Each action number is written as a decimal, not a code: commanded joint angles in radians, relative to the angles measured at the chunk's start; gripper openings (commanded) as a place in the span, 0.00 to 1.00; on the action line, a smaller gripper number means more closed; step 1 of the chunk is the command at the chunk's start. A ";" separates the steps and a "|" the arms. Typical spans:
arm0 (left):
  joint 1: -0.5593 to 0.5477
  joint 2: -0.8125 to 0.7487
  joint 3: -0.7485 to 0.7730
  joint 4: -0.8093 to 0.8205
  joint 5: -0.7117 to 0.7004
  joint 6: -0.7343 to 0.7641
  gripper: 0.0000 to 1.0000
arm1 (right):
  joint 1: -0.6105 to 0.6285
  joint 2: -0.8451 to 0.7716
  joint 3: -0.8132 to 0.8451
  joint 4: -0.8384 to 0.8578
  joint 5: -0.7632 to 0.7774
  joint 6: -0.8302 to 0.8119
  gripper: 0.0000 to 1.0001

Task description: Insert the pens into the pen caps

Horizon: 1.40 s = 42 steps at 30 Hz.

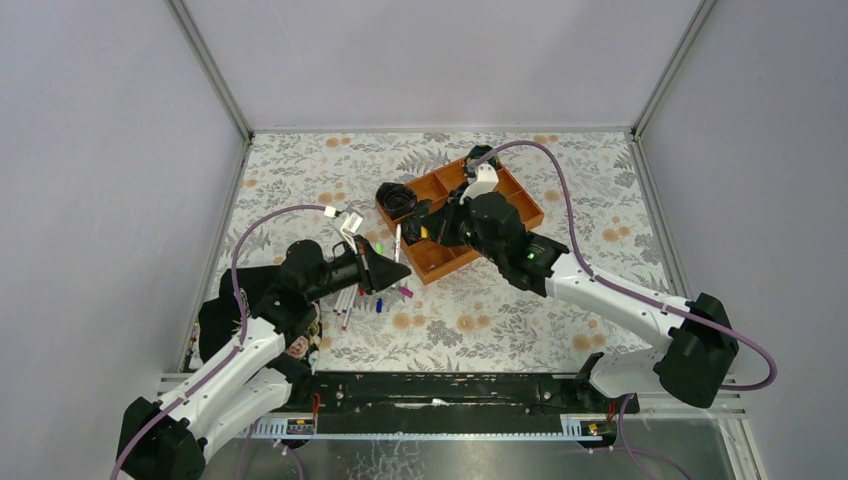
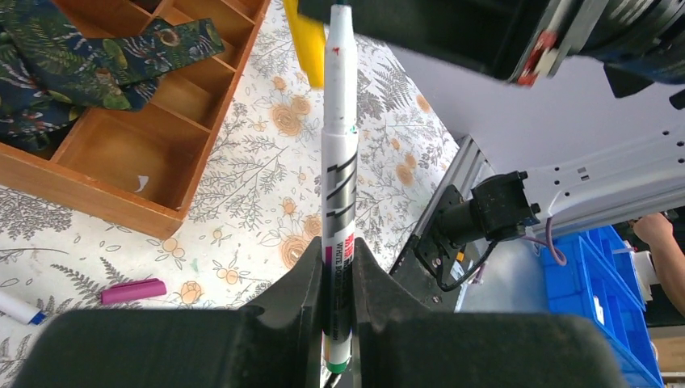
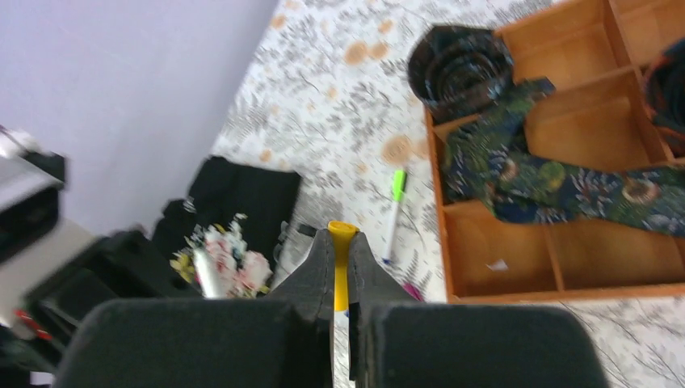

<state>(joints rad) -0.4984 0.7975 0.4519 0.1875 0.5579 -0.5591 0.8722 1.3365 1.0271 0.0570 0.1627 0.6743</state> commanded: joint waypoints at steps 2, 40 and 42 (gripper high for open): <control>-0.022 -0.006 -0.009 0.092 0.049 -0.006 0.00 | -0.008 -0.022 0.012 0.211 -0.018 0.076 0.00; -0.052 -0.022 0.007 0.032 -0.001 0.021 0.00 | -0.007 -0.021 0.017 0.305 -0.143 0.140 0.00; -0.052 -0.025 0.007 0.030 -0.006 0.022 0.00 | -0.008 -0.027 0.008 0.307 -0.145 0.143 0.00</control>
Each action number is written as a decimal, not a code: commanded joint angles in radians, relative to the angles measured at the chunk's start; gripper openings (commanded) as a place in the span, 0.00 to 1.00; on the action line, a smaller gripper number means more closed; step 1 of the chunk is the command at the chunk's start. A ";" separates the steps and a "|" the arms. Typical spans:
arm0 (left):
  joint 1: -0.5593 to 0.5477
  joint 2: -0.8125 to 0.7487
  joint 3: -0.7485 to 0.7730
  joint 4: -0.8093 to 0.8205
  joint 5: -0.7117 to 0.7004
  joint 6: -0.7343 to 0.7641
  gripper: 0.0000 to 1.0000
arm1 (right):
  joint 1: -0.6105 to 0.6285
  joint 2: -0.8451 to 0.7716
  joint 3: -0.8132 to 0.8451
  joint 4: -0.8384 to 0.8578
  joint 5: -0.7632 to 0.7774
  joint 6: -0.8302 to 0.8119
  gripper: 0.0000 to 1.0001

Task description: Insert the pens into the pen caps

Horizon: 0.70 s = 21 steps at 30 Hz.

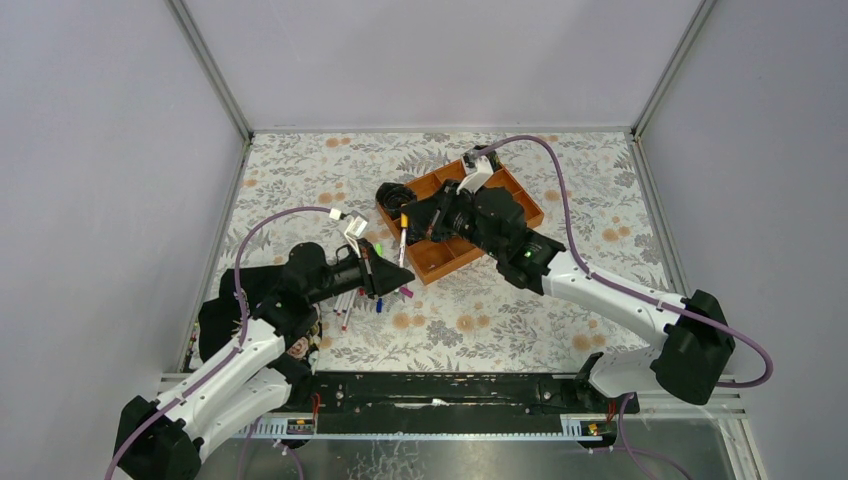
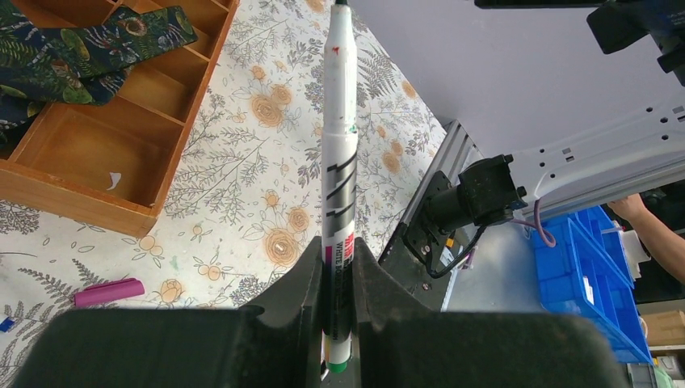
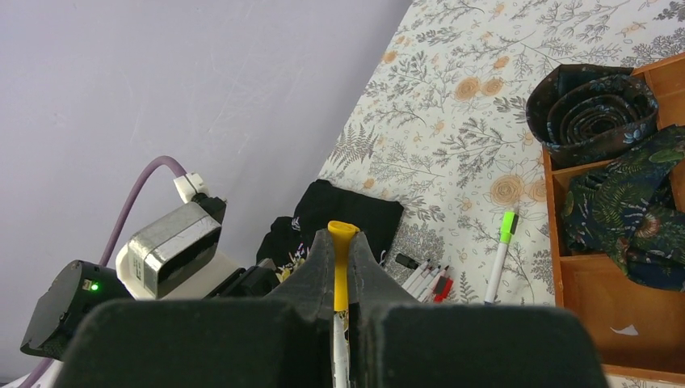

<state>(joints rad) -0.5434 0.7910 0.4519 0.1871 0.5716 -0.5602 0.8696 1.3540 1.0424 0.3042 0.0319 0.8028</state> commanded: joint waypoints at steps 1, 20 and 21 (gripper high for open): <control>-0.007 -0.019 0.007 0.029 -0.023 0.023 0.00 | -0.005 -0.047 -0.010 0.060 -0.016 0.014 0.00; -0.006 -0.031 0.013 0.014 -0.047 0.028 0.00 | 0.033 -0.079 -0.142 0.112 -0.151 0.020 0.00; -0.007 -0.033 0.013 0.014 -0.052 0.026 0.00 | 0.047 -0.084 -0.159 0.118 -0.148 0.020 0.00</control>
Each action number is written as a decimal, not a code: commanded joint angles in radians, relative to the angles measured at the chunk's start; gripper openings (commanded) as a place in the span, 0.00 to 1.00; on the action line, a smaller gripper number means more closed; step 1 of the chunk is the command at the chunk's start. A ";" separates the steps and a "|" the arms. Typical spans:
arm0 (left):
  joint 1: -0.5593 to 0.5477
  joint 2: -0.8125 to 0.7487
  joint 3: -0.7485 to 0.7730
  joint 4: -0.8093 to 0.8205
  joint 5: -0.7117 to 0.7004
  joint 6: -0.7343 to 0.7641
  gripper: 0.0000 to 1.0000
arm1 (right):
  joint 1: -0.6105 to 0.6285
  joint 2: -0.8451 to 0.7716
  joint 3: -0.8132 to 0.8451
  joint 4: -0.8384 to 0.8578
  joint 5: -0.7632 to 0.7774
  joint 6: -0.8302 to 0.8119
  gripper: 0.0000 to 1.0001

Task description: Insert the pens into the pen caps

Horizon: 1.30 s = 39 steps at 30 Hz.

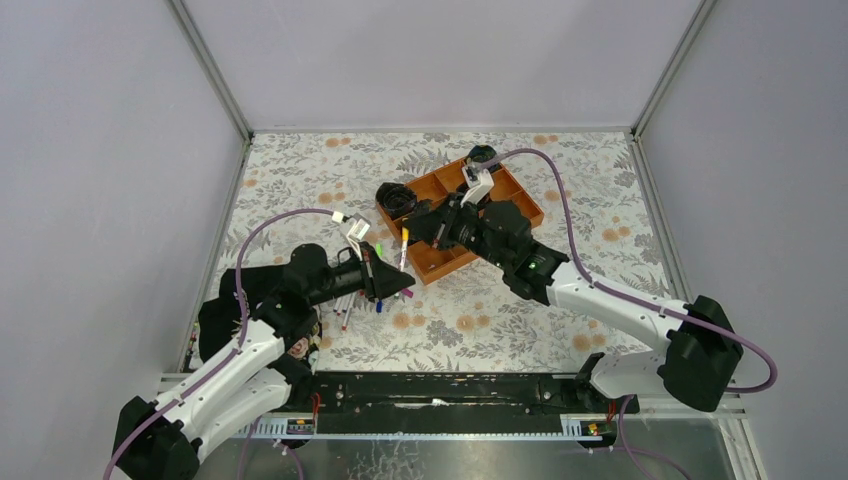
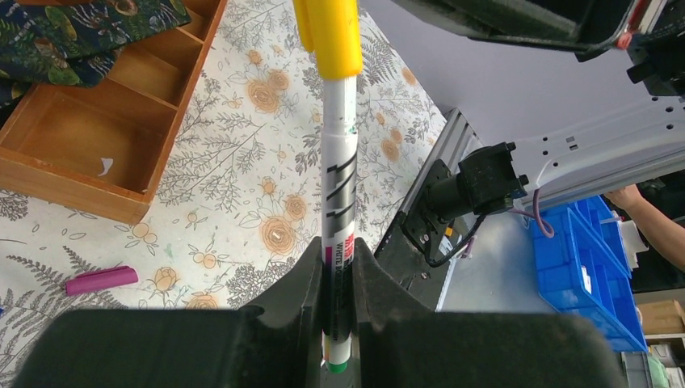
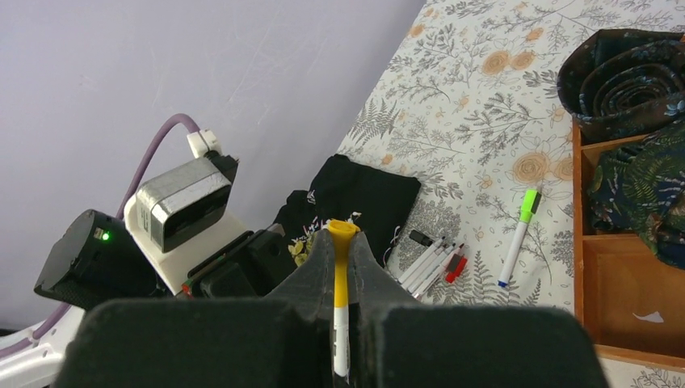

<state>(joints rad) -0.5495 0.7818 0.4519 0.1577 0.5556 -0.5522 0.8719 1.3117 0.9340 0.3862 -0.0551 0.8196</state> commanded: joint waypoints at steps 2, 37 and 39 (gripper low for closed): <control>-0.001 -0.029 0.016 0.044 -0.045 0.013 0.00 | 0.075 -0.051 -0.080 0.048 -0.050 -0.001 0.00; 0.049 -0.035 0.127 0.042 -0.097 0.027 0.00 | 0.299 -0.031 -0.226 0.004 -0.073 -0.012 0.00; 0.049 -0.025 0.124 -0.023 -0.123 0.052 0.00 | 0.300 -0.060 -0.172 -0.085 0.028 -0.055 0.00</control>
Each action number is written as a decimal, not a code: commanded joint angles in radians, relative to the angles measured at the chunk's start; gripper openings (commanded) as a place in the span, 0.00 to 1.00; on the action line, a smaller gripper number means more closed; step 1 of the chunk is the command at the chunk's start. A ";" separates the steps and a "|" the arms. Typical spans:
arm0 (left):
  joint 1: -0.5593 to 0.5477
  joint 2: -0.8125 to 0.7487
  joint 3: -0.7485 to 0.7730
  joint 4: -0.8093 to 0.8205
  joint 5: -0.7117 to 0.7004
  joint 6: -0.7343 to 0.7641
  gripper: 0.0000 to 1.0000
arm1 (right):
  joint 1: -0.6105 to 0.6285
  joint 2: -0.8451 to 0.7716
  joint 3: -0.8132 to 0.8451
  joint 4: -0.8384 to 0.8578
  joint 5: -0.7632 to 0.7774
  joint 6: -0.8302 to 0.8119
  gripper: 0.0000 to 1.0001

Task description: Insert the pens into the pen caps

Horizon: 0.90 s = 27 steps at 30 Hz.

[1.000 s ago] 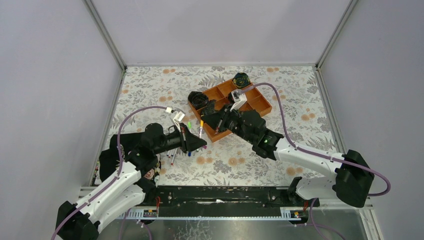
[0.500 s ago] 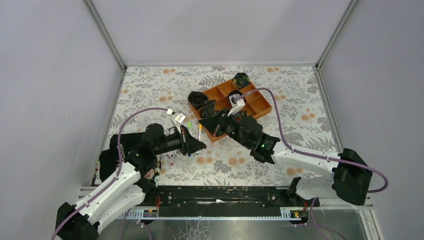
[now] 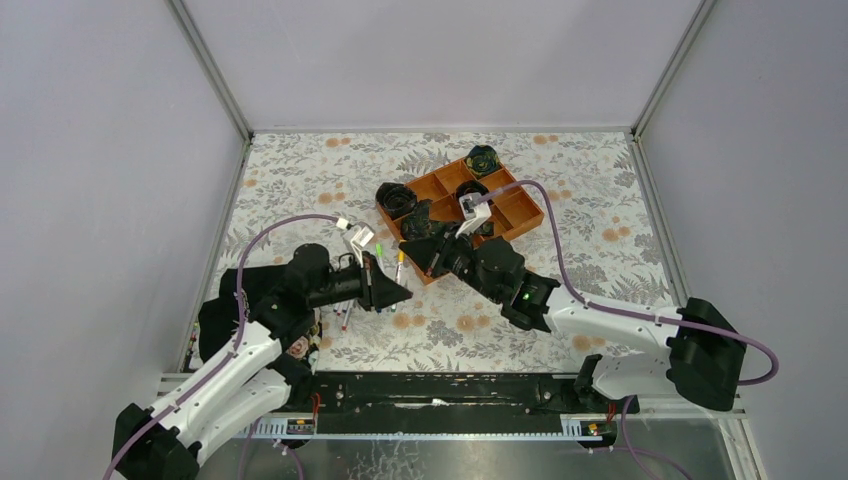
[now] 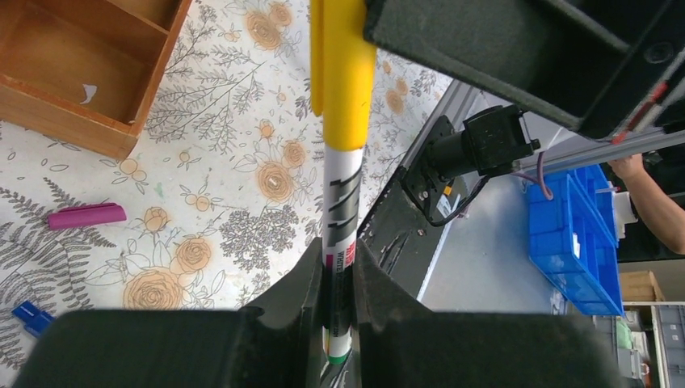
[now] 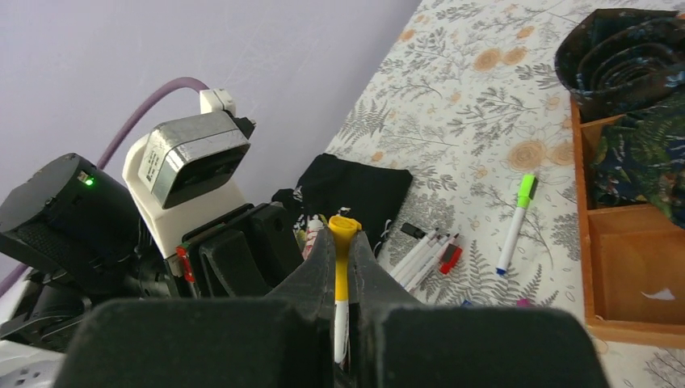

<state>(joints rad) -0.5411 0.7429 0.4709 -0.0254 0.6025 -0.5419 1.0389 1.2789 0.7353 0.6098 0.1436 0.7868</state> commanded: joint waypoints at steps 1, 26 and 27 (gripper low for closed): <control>0.041 0.018 0.097 0.124 -0.195 0.046 0.00 | 0.131 -0.044 0.057 -0.371 -0.117 -0.051 0.02; 0.133 0.630 0.140 0.128 -0.475 -0.125 0.05 | 0.020 -0.219 0.065 -0.644 0.157 -0.115 0.77; 0.134 0.648 0.149 0.137 -0.467 -0.119 0.07 | 0.020 -0.218 0.060 -0.645 0.158 -0.114 0.77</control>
<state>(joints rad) -0.4114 1.3388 0.5629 -0.0158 0.0952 -0.6617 1.0664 1.0710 0.8028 -0.0345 0.2722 0.6552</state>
